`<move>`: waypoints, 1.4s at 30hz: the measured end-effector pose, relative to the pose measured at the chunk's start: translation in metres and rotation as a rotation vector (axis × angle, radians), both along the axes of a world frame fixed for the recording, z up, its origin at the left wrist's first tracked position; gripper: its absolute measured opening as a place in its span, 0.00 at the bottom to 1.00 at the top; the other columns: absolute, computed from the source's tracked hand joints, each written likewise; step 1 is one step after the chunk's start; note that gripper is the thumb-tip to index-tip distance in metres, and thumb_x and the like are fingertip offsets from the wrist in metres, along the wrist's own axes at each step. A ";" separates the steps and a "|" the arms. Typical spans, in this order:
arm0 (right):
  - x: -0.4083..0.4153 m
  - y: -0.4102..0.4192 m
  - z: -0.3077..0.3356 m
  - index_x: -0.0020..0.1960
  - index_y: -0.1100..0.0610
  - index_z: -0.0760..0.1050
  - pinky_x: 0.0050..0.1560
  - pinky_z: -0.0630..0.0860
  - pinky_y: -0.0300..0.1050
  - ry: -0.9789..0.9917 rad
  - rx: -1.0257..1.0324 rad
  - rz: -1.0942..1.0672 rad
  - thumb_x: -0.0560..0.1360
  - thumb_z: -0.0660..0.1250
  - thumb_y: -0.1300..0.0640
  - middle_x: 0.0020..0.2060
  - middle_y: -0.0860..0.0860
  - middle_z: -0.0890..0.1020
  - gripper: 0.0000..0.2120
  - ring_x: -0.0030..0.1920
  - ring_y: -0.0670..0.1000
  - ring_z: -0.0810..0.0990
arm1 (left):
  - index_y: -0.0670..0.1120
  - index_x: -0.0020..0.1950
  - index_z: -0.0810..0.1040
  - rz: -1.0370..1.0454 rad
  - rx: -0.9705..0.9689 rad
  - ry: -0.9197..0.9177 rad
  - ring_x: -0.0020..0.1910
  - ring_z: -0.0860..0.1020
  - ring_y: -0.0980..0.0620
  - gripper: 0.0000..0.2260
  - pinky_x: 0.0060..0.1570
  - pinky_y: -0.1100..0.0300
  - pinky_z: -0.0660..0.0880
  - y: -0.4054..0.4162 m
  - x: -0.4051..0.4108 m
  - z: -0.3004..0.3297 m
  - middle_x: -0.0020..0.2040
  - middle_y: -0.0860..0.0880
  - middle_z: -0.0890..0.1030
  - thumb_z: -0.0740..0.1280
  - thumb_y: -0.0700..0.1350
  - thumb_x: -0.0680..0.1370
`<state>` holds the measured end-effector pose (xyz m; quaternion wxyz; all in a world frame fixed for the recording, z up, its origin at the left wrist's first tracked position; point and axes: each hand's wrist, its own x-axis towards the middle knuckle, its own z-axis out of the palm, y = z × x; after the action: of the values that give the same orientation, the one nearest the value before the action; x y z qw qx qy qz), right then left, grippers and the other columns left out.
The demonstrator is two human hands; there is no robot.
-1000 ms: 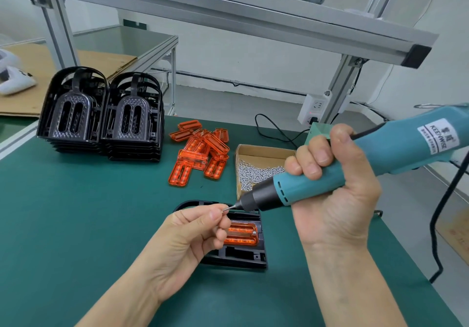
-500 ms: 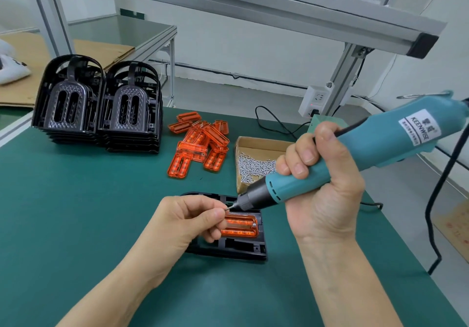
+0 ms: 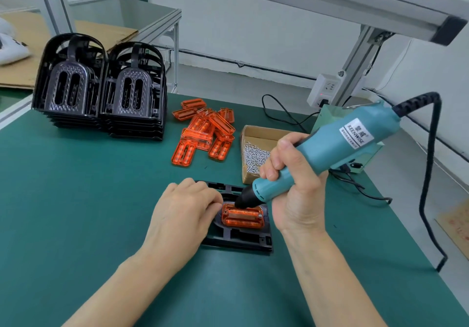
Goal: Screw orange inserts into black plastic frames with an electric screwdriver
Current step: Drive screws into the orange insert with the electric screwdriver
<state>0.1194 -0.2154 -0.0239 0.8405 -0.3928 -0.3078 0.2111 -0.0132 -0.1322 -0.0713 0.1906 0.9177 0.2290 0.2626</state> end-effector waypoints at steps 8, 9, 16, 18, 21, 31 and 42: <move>0.000 0.006 -0.004 0.37 0.51 0.75 0.30 0.69 0.40 -0.020 -0.021 0.018 0.71 0.66 0.64 0.25 0.49 0.70 0.09 0.24 0.48 0.67 | 0.47 0.39 0.80 -0.004 0.047 0.022 0.36 0.74 0.47 0.05 0.36 0.56 0.68 -0.001 0.004 -0.005 0.36 0.51 0.76 0.73 0.39 0.72; 0.000 0.006 -0.005 0.36 0.51 0.75 0.30 0.69 0.40 -0.021 -0.023 0.023 0.71 0.66 0.64 0.25 0.48 0.70 0.10 0.24 0.48 0.67 | 0.47 0.39 0.80 -0.006 0.047 0.023 0.36 0.74 0.47 0.05 0.36 0.56 0.68 -0.001 0.004 -0.006 0.36 0.51 0.76 0.73 0.39 0.72; 0.002 0.012 -0.004 0.36 0.51 0.75 0.30 0.70 0.40 -0.080 -0.042 0.069 0.67 0.71 0.57 0.25 0.47 0.72 0.05 0.24 0.47 0.69 | 0.46 0.39 0.80 -0.001 0.047 0.023 0.36 0.74 0.47 0.05 0.36 0.56 0.67 -0.002 0.005 -0.007 0.35 0.51 0.75 0.73 0.38 0.72; 0.002 0.015 -0.002 0.36 0.51 0.75 0.30 0.70 0.41 -0.092 -0.053 0.085 0.68 0.71 0.56 0.25 0.48 0.71 0.05 0.24 0.48 0.68 | 0.46 0.38 0.80 -0.001 0.053 0.018 0.35 0.74 0.46 0.05 0.35 0.55 0.68 -0.002 0.006 -0.006 0.35 0.51 0.75 0.73 0.38 0.72; 0.002 0.020 0.000 0.34 0.51 0.75 0.30 0.69 0.40 -0.139 -0.073 0.088 0.70 0.71 0.59 0.24 0.48 0.71 0.08 0.24 0.48 0.68 | 0.46 0.38 0.80 -0.002 0.061 0.013 0.35 0.74 0.46 0.05 0.35 0.55 0.68 -0.001 0.006 -0.005 0.35 0.50 0.75 0.73 0.38 0.72; -0.001 0.023 0.002 0.36 0.53 0.75 0.30 0.69 0.41 -0.176 -0.099 0.130 0.73 0.68 0.62 0.25 0.50 0.71 0.09 0.25 0.49 0.68 | 0.46 0.39 0.81 -0.014 0.062 -0.009 0.34 0.75 0.46 0.06 0.33 0.55 0.70 0.000 0.005 -0.006 0.34 0.51 0.76 0.75 0.38 0.69; 0.038 -0.014 0.029 0.34 0.50 0.74 0.29 0.71 0.40 -0.176 -0.276 -0.191 0.70 0.73 0.51 0.25 0.50 0.72 0.10 0.24 0.49 0.69 | 0.48 0.36 0.80 -0.030 0.117 0.000 0.31 0.74 0.51 0.08 0.31 0.60 0.69 0.000 0.005 -0.005 0.33 0.54 0.75 0.77 0.38 0.68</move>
<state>0.1573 -0.2297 0.0047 0.7646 -0.5488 -0.3095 0.1357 -0.0083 -0.1327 -0.0760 0.1406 0.9307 0.1993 0.2727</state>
